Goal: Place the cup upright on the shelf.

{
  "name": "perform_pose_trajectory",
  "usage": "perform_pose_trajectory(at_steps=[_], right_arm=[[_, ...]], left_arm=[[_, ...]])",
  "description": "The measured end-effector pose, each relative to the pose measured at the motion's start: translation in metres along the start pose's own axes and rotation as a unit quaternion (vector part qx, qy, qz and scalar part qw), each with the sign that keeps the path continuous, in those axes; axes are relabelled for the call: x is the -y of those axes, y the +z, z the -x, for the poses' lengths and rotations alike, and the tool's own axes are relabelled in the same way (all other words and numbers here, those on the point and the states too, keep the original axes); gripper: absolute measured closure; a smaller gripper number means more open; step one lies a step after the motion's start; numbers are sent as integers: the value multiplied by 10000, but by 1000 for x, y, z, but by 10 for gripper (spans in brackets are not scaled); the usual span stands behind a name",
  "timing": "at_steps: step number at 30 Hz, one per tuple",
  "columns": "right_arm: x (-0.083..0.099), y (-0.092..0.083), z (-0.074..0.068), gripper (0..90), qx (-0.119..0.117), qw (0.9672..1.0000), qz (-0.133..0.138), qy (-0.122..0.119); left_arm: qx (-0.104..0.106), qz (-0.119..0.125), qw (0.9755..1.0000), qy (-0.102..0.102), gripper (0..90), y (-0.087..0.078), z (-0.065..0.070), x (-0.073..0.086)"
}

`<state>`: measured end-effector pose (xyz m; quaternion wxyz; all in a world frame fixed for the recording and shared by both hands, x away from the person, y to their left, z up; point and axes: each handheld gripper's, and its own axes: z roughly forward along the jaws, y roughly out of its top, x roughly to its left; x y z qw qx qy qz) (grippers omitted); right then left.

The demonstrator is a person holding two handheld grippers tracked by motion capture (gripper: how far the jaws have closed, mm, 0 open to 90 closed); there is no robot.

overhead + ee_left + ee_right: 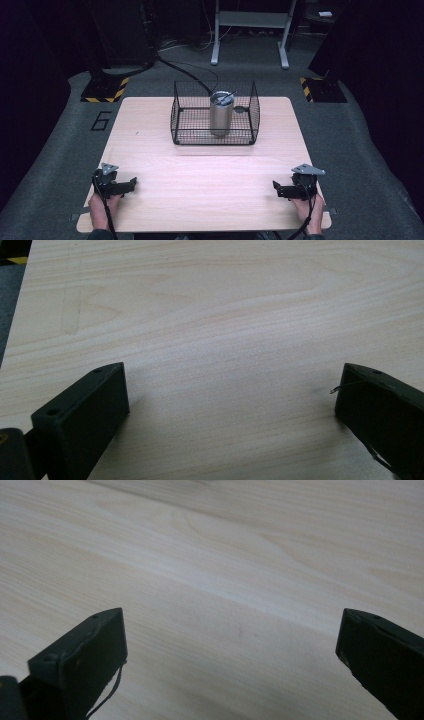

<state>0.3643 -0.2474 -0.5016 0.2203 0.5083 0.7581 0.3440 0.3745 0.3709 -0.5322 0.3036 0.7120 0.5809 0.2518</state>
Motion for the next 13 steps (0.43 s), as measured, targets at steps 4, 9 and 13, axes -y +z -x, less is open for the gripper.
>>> perform_pose_trajectory(at_steps=[4,9,13], right_arm=[[12,4,8,0,124,9999,0,71],[21,13,11,0,194,9997,-121,-11],[23,15,12,0,212,9996,-195,28]], left_arm=[[-6,-10,10000,13,7,0,0,0],[-5,-5,10000,13,7,0,0,0],[-10,-7,10000,23,7,0,0,0]])
